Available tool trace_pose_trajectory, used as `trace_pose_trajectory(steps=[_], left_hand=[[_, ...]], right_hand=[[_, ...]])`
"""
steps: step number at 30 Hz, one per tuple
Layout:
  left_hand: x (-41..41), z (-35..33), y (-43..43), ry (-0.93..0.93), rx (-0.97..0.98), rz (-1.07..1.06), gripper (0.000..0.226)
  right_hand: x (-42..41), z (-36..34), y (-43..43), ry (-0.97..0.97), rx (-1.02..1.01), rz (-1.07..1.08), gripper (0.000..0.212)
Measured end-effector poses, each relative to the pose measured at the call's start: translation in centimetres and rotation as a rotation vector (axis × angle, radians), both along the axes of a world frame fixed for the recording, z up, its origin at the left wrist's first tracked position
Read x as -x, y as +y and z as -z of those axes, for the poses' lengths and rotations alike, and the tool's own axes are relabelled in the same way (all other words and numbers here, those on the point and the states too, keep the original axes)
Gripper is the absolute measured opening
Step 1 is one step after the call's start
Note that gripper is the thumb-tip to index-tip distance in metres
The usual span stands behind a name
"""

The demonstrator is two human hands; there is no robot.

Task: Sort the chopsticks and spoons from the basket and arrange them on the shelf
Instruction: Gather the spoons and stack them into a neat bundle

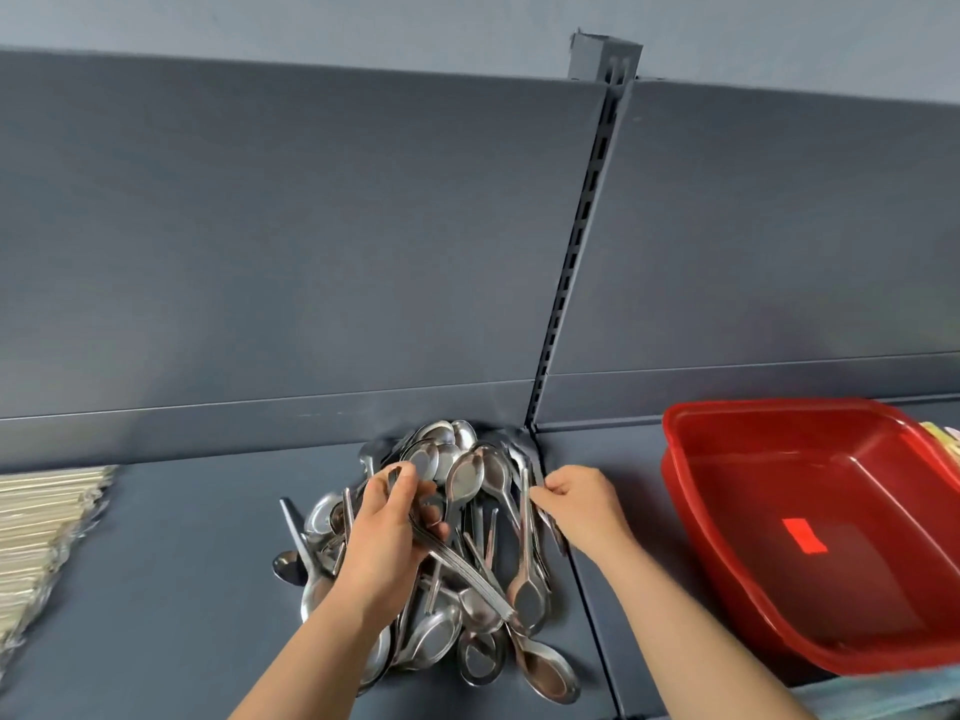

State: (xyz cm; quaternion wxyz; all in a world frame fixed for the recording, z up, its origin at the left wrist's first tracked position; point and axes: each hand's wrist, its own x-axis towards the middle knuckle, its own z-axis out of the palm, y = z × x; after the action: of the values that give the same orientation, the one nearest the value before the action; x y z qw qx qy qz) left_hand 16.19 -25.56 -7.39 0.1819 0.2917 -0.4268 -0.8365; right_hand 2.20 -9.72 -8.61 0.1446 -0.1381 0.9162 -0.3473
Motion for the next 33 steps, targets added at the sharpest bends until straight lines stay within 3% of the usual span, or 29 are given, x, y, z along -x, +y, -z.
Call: trace_pose_trajectory(steps=[4, 8, 12, 16, 22, 26, 33], left_hand=[[0.6, 0.0, 0.1, 0.015, -0.010, 0.008, 0.038], [1.0, 0.0, 0.2, 0.019, -0.040, 0.009, 0.034], [1.3, -0.3, 0.0, 0.047, -0.114, 0.011, 0.031], [2.2, -0.4, 0.4, 0.036, -0.140, -0.005, 0.019], [3.6, -1.6, 0.6, 0.079, -0.136, 0.039, 0.030], [3.6, -2.4, 0.6, 0.117, -0.088, 0.078, 0.035], [1.8, -2.2, 0.7, 0.096, -0.062, 0.113, 0.026]], right_hand=[[-0.3, 0.5, -0.4, 0.010, -0.054, -0.042, 0.047], [-0.3, 0.4, -0.9, -0.004, -0.139, -0.033, 0.043], [0.7, -0.3, -0.1, -0.037, -0.061, -0.063, 0.015], [1.0, -1.4, 1.2, -0.043, 0.101, -0.083, 0.022], [-1.4, -3.9, 1.6, -0.067, 0.320, -0.282, 0.012], [-2.7, -4.4, 1.4, -0.084, 0.369, -0.367, 0.007], [-3.8, -4.8, 1.3, -0.108, 0.394, -0.391, 0.023]])
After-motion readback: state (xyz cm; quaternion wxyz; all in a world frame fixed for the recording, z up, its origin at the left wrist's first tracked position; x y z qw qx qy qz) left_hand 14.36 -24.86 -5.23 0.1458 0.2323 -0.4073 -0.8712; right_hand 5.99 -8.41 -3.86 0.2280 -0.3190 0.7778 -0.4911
